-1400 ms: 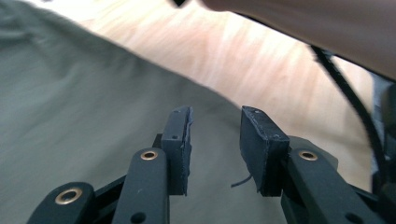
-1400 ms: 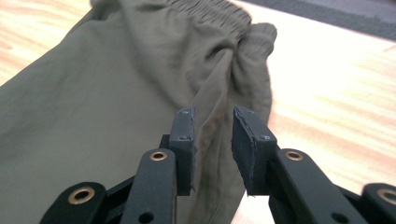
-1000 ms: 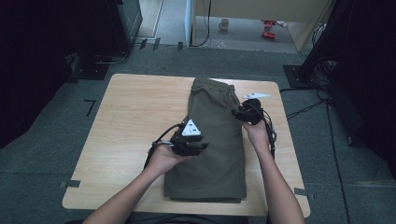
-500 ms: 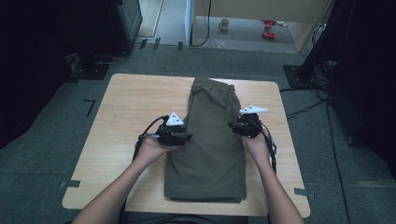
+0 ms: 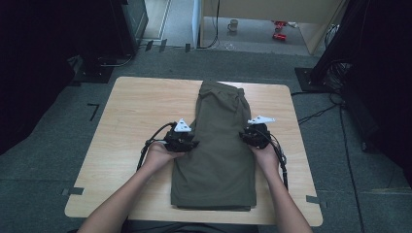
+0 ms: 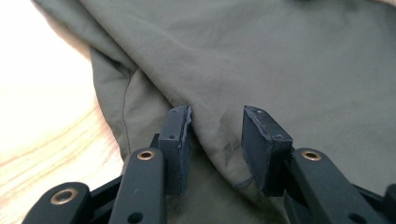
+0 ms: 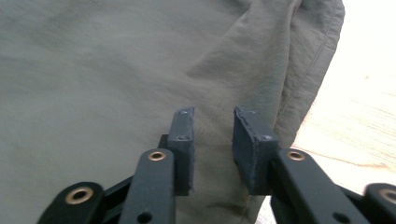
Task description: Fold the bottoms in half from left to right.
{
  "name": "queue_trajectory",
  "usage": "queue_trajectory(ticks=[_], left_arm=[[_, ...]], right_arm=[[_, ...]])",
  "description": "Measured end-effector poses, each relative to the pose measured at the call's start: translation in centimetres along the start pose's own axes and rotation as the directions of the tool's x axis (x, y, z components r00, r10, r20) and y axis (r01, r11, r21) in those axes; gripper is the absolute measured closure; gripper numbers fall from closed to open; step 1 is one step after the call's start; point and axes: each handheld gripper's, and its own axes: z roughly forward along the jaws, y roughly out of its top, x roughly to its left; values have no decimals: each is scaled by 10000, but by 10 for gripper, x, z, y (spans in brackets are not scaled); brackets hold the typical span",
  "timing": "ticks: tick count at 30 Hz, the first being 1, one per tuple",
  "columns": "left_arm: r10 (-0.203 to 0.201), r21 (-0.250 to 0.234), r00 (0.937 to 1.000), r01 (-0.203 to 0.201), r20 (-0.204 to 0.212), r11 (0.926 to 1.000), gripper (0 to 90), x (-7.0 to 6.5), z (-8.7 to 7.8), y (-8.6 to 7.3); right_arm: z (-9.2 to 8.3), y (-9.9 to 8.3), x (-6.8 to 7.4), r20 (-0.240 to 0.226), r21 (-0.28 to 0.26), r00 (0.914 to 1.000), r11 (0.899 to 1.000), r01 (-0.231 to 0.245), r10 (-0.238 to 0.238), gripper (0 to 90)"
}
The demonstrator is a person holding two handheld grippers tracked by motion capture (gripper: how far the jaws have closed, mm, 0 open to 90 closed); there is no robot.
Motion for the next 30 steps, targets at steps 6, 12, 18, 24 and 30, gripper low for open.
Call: queue_trajectory(ticks=[6, 12, 18, 24, 30], left_arm=[[-98, -6, 9998, 98, 168, 10000, 618, 2, 4, -10], [-77, -182, 9998, 81, 209, 9998, 616, 1, 1, -15], [-153, -370, 9997, 159, 186, 9992, 620, 1, 0, -20], [-72, -424, 9999, 68, -82, 9991, 623, -3, -2, -23], [-326, -77, 9994, 325, -65, 9994, 623, -2, -8, -23]], right_arm=[[5, -5, -1, 115, -34, 9999, 9999, 113, -113, 702], [8, -10, 1, 9, -285, 10000, 9996, 59, -58, 644], [8, -12, 8, 81, -434, 9999, 9989, 156, -153, 619], [9, -16, 14, 61, -685, 9998, 9975, 190, -186, 599], [9, -16, 20, -8, -715, 9996, 9971, 269, -270, 581]])
